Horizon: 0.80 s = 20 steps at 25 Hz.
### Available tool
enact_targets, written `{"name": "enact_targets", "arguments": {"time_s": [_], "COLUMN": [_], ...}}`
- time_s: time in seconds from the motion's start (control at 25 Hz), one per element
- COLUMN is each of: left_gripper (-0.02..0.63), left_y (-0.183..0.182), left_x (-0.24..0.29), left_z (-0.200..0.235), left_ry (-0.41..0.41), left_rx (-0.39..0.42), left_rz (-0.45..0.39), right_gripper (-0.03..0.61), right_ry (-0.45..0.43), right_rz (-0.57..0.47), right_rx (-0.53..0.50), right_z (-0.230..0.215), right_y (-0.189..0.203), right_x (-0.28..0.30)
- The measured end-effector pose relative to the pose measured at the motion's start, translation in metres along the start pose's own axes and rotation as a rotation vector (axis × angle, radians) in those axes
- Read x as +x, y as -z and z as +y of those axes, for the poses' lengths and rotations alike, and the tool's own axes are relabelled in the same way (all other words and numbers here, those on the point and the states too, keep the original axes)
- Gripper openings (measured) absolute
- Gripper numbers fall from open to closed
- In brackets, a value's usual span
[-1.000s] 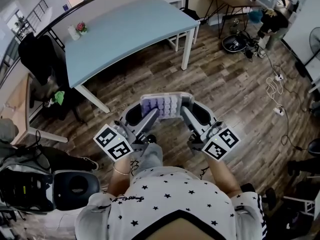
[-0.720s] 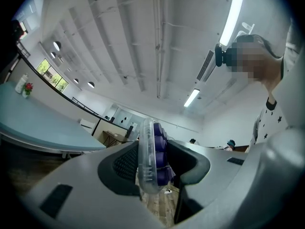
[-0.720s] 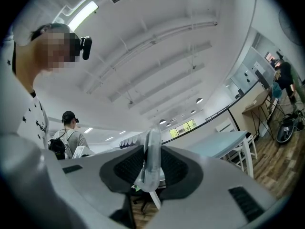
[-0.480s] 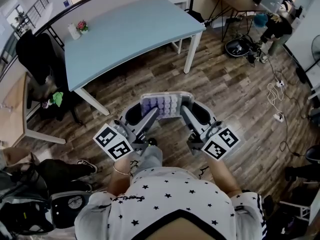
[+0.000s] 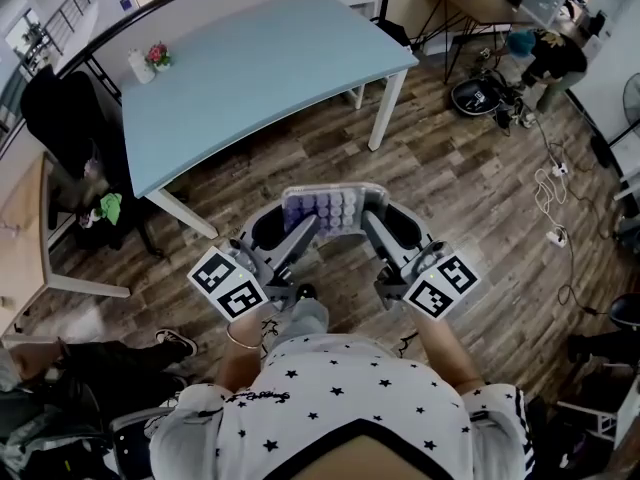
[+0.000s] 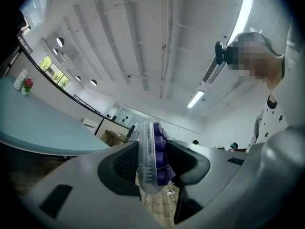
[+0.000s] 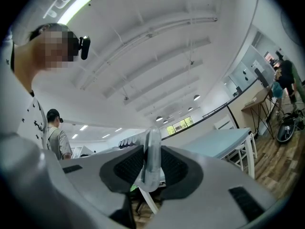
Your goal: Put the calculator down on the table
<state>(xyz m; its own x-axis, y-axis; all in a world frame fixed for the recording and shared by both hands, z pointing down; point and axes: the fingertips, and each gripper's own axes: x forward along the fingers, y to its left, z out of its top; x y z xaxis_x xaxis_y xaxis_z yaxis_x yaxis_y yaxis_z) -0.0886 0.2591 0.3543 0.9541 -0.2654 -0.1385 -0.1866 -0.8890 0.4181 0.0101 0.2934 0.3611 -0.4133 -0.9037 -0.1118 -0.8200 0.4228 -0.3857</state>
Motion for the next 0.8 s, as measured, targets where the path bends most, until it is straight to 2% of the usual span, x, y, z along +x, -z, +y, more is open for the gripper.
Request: {"name": "enact_targets", "arguments": {"time_s": [0.8], "left_gripper": [0.185], "left_y": [-0.048], "left_x": [0.005], "left_z": [0.121], "left_ry": [0.008], "left_rx": [-0.003], "left_rz": [0.016], "right_gripper": [0.097], "right_ry": [0.037], "right_rz": [0.032], "right_rx": [-0.005], "right_z": [-0.032], "right_y": [0.009], "right_x": [0.126]}}
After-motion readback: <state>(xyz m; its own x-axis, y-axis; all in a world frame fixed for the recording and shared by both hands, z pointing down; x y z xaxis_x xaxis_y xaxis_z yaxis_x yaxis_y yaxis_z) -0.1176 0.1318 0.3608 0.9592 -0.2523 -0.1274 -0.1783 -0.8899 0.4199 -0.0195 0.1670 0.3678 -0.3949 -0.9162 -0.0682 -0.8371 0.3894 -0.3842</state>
